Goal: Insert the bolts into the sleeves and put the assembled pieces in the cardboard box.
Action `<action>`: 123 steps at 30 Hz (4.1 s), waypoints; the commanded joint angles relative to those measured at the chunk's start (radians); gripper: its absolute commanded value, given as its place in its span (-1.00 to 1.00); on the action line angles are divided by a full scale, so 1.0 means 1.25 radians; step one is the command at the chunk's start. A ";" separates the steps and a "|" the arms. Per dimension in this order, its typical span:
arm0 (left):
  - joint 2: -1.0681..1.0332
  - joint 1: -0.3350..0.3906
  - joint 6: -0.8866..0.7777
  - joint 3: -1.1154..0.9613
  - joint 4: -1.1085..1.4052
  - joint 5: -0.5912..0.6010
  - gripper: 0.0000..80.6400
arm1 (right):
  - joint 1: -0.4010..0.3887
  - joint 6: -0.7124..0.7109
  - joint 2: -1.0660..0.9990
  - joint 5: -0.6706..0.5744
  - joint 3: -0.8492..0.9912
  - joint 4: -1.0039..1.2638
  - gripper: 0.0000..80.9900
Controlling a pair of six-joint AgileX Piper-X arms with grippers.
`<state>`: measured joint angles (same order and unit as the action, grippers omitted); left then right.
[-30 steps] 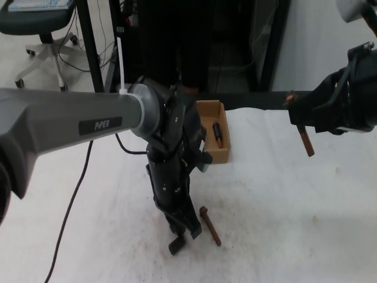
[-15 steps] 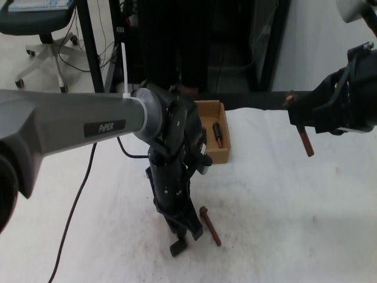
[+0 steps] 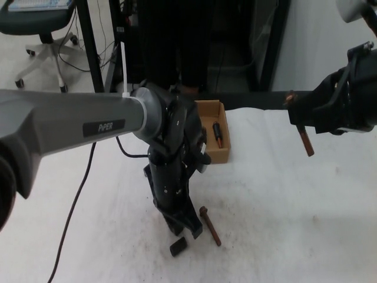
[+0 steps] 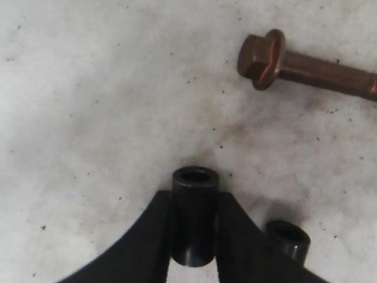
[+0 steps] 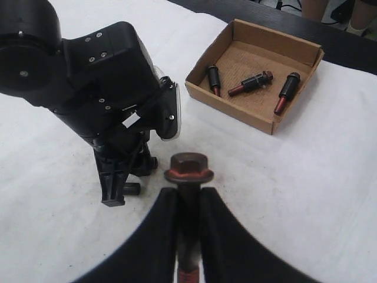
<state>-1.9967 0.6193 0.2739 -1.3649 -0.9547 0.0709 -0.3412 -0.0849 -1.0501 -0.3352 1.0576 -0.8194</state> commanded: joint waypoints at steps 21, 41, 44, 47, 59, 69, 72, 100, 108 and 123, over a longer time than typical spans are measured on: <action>0.961 0.002 -0.359 0.622 0.714 0.383 -0.99 | 0.001 0.665 0.003 -0.311 -0.294 1.191 -0.98; 0.915 0.002 -0.370 0.758 1.180 0.459 -0.99 | -0.271 0.365 0.003 -0.306 -0.321 1.198 -0.98; 0.915 0.002 -0.407 0.758 1.215 0.459 -0.99 | -0.269 0.350 0.003 -0.284 -0.321 1.196 -0.98; 0.915 0.002 -0.424 0.758 1.216 0.459 -0.99 | -0.269 0.330 0.003 -0.281 -0.321 1.196 -0.98; 0.915 0.002 -0.424 0.758 1.146 0.490 -0.99 | -0.269 0.316 0.003 -0.221 -0.321 1.196 -0.98; 0.915 0.002 -0.389 0.758 1.090 0.498 -0.99 | -0.271 0.316 0.000 -0.221 -0.321 1.148 -0.98; 0.915 0.002 -0.383 0.758 1.090 0.498 -0.99 | -0.284 0.285 -0.008 -0.221 -0.321 1.119 -0.98; 0.915 0.002 -0.381 0.758 1.107 0.470 -0.99 | -0.295 0.268 -0.038 -0.215 -0.307 1.175 -0.98; 0.915 0.002 -0.381 0.758 1.107 0.435 -0.99 | -0.293 0.268 -0.038 -0.215 -0.307 1.144 -0.98; 0.915 0.002 -0.381 0.758 1.107 0.408 -0.99 | -0.293 0.268 -0.038 -0.215 -0.307 1.141 -0.98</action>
<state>-0.8537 0.6193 -0.2032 -0.4112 0.4196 0.6080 -0.7085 0.2542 -1.0962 -0.6014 0.6611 0.5967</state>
